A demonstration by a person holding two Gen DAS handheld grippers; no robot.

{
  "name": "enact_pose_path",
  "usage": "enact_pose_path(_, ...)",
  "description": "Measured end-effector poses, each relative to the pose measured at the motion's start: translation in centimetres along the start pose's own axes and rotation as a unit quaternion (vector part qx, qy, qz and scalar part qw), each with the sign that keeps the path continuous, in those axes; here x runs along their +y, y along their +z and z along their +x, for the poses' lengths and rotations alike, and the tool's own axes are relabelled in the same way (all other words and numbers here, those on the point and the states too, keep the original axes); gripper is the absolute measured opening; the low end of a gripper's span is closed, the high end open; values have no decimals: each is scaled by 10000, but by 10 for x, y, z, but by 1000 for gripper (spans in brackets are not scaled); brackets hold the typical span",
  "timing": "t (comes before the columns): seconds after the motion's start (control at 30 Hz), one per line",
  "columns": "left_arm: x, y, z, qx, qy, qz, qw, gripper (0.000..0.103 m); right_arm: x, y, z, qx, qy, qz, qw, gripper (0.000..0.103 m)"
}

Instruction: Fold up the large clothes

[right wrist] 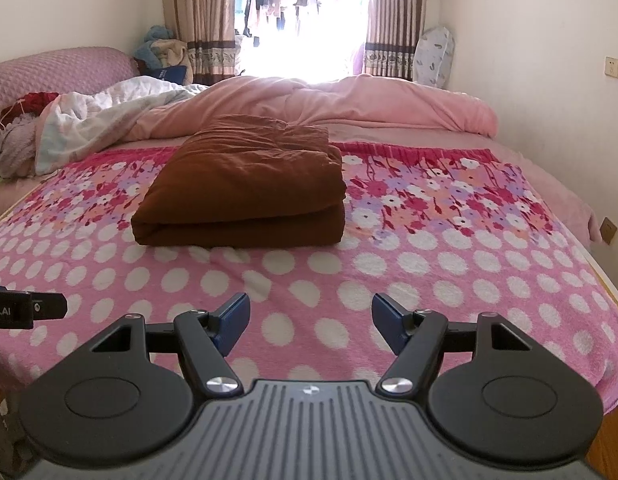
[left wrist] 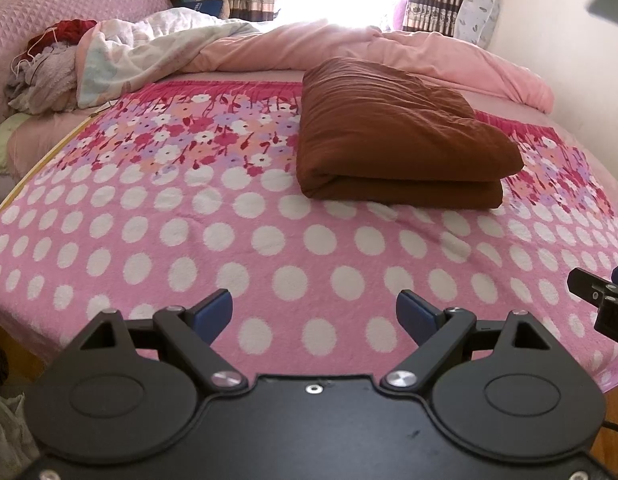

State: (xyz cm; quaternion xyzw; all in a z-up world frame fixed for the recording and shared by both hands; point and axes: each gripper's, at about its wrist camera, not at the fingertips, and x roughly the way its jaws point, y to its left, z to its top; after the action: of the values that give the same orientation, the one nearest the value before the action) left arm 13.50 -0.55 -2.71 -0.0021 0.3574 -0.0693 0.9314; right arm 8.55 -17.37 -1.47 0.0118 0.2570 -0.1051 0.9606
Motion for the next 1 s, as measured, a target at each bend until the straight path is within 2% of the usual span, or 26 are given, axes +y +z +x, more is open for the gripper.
enact_pose_path(1.0, -3, 3, 3, 52, -18, 13, 10000, 91, -6, -2, 4, 60, -1, 8, 10000, 82)
